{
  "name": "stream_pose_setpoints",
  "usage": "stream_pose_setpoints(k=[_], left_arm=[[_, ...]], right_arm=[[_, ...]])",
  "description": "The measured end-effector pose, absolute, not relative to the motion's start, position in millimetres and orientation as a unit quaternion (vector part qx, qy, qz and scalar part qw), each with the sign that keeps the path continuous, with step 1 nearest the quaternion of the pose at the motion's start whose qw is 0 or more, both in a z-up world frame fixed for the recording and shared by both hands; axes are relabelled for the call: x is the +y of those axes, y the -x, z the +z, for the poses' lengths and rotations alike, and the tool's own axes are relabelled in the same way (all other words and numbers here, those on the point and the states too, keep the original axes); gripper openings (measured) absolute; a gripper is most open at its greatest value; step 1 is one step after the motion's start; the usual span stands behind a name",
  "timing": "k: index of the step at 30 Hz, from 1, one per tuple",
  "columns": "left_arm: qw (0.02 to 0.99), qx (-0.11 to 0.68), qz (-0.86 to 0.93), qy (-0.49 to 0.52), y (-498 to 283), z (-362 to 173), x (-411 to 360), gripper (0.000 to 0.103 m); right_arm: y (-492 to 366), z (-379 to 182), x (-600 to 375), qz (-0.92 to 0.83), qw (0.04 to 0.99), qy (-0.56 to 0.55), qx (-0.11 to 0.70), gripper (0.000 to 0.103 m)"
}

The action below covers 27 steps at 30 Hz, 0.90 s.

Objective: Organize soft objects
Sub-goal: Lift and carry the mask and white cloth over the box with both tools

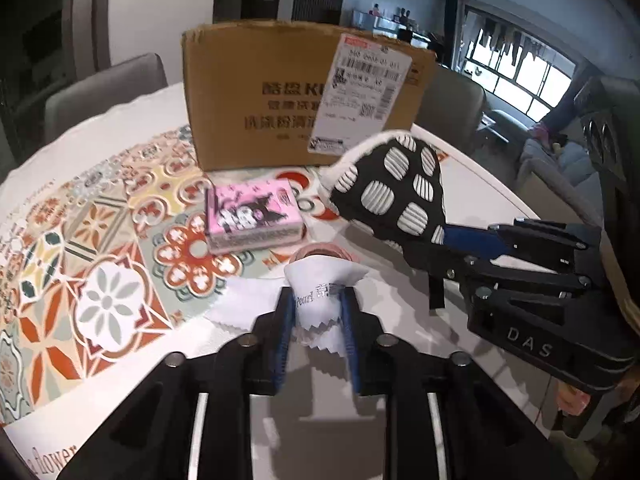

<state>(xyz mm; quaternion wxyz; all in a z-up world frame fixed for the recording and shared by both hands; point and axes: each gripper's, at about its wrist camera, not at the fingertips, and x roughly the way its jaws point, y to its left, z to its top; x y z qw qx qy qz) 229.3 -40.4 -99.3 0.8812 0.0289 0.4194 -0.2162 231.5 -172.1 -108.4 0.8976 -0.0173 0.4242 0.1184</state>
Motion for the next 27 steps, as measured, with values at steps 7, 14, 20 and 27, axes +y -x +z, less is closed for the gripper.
stream_pose_setpoints(k=[7, 14, 20, 27], left_arm=[[0.876, 0.432, -0.214, -0.021, -225, -109, -37, 0.026], [0.880, 0.424, -0.212, -0.015, -225, -105, -34, 0.026], [0.885, 0.414, -0.214, -0.018, -222, -100, -35, 0.018], [0.893, 0.394, -0.218, -0.006, -217, -84, -32, 0.024]], right_arm=[[-228, -113, -172, 0.118, 0.895, 0.014, 0.430, 0.024], [-225, -115, -169, 0.124, 0.893, 0.011, 0.433, 0.024], [-225, -113, -171, 0.123, 0.893, 0.010, 0.433, 0.024], [-223, -109, -172, 0.127, 0.894, 0.007, 0.429, 0.024]])
